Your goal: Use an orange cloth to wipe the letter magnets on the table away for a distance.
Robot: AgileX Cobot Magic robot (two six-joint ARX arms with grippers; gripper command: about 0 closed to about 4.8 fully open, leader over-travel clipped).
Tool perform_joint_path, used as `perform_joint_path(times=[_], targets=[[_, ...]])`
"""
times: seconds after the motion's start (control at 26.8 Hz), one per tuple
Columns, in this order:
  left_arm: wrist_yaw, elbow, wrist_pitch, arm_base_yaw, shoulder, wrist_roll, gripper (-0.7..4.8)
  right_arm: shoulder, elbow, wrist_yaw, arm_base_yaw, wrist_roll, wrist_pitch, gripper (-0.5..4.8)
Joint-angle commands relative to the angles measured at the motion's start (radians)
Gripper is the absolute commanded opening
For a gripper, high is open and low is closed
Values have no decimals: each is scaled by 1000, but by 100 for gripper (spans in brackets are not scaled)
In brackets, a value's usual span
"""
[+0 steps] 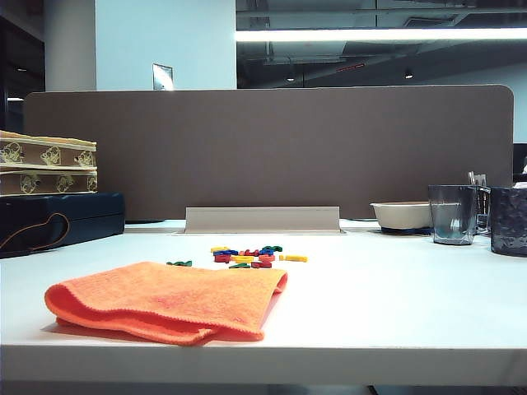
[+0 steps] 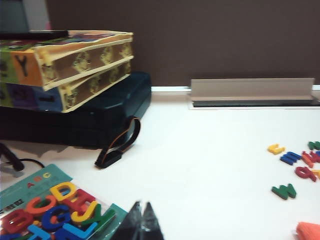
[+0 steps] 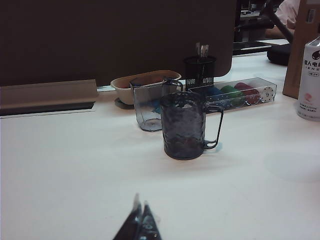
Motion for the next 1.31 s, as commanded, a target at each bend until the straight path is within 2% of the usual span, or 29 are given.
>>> perform_joint_path(times=[0.04, 0.15, 0.52, 0.56, 0.64, 0.67, 0.75, 0.82, 0.97, 1.08, 1.31], targets=[[21, 4, 13, 2, 0, -3, -6, -4, -6, 0, 2, 13, 20, -2], [21, 5, 14, 2, 0, -3, -6, -4, -6, 1, 2, 60, 19, -1], [23, 6, 23, 1, 0, -3, -6, -3, -5, -3, 2, 64, 32, -1], [32, 6, 28, 1, 0, -4, -6, -3, -5, -9, 2, 64, 43, -1], [143, 8, 68, 1, 0, -4, -6, -3, 8, -78, 2, 64, 76, -1], [164, 11, 74, 1, 0, -4, -6, -3, 16, -82, 3, 65, 74, -1], [171, 39, 74, 1, 0, -17, -3, -2, 49, -81, 4, 82, 71, -1], [172, 56, 73, 1, 0, -23, 26, -2, 66, -82, 4, 83, 70, 3], [185, 76, 74, 0, 0, -23, 85, -1, 99, -82, 5, 83, 63, 58], [201, 86, 74, -4, 0, -34, 86, 0, 130, -101, 4, 82, 58, 89], [241, 92, 69, -60, 1, -33, 89, 28, 179, -172, 4, 78, 18, 119]])
